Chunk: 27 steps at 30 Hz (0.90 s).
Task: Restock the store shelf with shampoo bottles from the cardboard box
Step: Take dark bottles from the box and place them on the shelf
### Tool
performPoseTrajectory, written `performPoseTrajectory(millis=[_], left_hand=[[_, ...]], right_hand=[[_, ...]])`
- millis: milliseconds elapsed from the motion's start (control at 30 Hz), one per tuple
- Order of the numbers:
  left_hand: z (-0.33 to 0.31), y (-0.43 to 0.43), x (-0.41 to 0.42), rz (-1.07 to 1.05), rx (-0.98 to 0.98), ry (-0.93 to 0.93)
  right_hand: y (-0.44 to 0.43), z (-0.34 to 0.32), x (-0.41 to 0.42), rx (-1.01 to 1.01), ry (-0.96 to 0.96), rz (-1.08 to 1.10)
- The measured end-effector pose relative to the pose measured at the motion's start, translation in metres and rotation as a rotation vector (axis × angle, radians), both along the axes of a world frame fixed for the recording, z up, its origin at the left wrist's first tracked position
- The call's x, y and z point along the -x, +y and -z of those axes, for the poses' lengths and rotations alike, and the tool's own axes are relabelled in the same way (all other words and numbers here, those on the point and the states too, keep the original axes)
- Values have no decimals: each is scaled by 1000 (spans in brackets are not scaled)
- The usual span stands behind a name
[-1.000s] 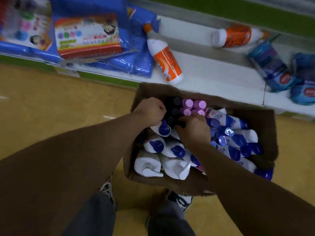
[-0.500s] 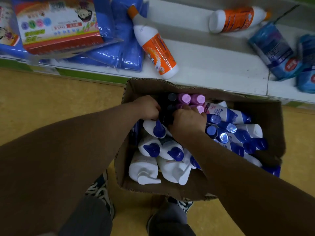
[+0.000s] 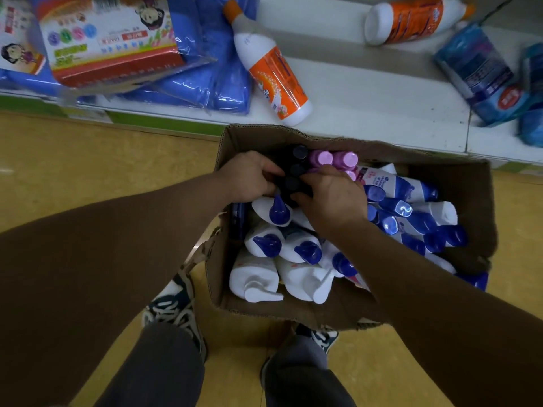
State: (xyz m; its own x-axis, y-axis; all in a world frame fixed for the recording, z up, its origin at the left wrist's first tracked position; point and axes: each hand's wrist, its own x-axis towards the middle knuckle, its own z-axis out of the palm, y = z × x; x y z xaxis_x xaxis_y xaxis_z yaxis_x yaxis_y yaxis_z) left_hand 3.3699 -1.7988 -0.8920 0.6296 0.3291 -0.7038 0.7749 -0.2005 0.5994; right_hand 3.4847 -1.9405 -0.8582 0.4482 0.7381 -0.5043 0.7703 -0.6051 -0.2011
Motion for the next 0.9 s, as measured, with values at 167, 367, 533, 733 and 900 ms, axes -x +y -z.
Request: performPoseTrajectory(millis=[167,367,533,733,900], left_hand=[[-49,6,7,-106,-28,-126],[-172,14,7,-217,50,-340],[-288,19,14,-242,-40,-419],[-414,5,33,-358,-58,-546],[-500,-9,47,-442,-96,-590]], right_hand=[[-5,-50,-7,-193,146,77],[2,-165,-15,-373,342,238],[9,-276,-20,-460,404,242],[12,-397,-11,-556,442,210],[7,-484,-4,-610,493,195]])
